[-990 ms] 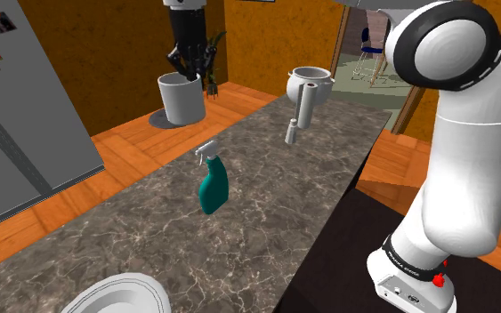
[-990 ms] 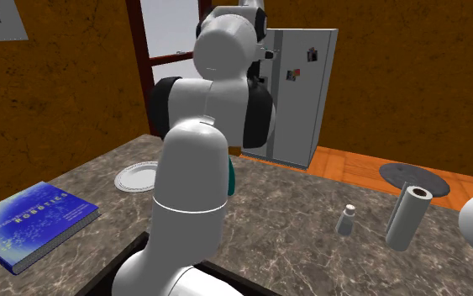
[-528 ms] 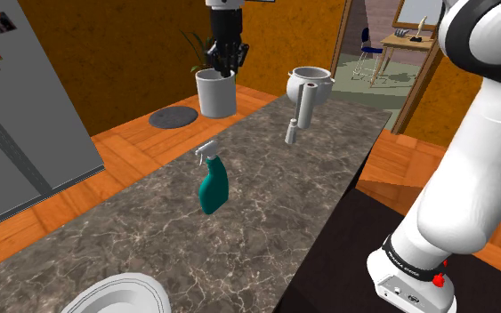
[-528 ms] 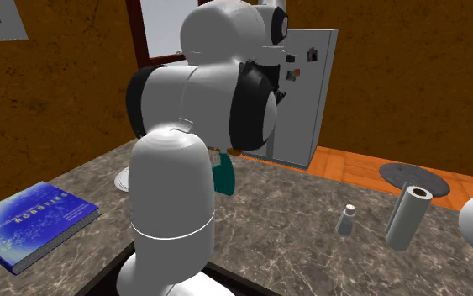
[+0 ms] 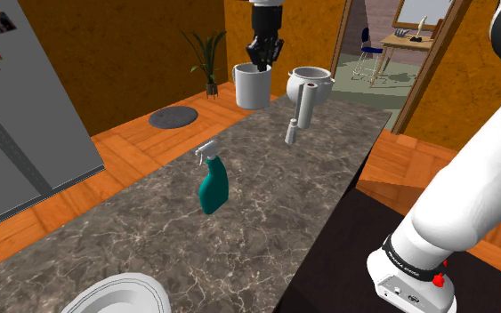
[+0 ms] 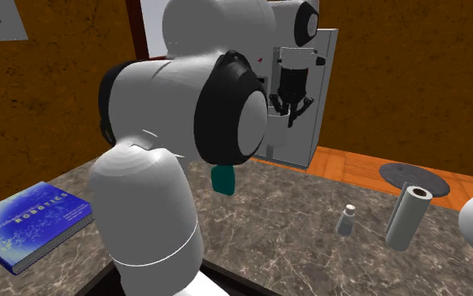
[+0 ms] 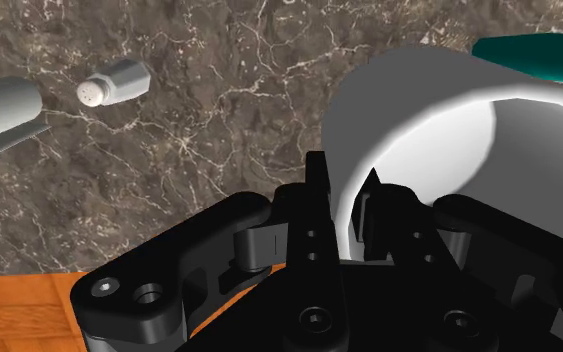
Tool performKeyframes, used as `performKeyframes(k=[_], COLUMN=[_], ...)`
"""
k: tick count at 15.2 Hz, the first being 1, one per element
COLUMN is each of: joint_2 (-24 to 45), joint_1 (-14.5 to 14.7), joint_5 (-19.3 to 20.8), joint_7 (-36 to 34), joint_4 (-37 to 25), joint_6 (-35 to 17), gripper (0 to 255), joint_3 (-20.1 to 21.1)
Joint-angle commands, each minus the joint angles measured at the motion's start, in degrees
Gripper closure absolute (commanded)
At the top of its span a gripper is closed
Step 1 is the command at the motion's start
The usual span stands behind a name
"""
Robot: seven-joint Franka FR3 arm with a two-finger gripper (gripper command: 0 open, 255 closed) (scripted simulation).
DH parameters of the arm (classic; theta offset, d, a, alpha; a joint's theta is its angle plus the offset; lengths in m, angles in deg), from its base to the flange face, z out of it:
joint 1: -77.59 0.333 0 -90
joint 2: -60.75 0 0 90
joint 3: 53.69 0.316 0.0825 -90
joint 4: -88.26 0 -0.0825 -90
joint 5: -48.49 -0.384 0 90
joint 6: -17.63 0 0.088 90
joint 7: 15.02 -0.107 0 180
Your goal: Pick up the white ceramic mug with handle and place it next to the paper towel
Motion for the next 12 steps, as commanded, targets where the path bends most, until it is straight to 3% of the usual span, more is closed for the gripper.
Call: performKeyframes(k=[1, 12], joint_2=[-1.7, -7.3], joint_1=[-1.2, -7.5], joint_5=[0.0, 1.5], joint_7=[2.9, 18.1], joint_4=[2.1, 8.1], joint_6=[-0.3, -0.7], gripper=[255, 255], joint_3=[-1.5, -10.5])
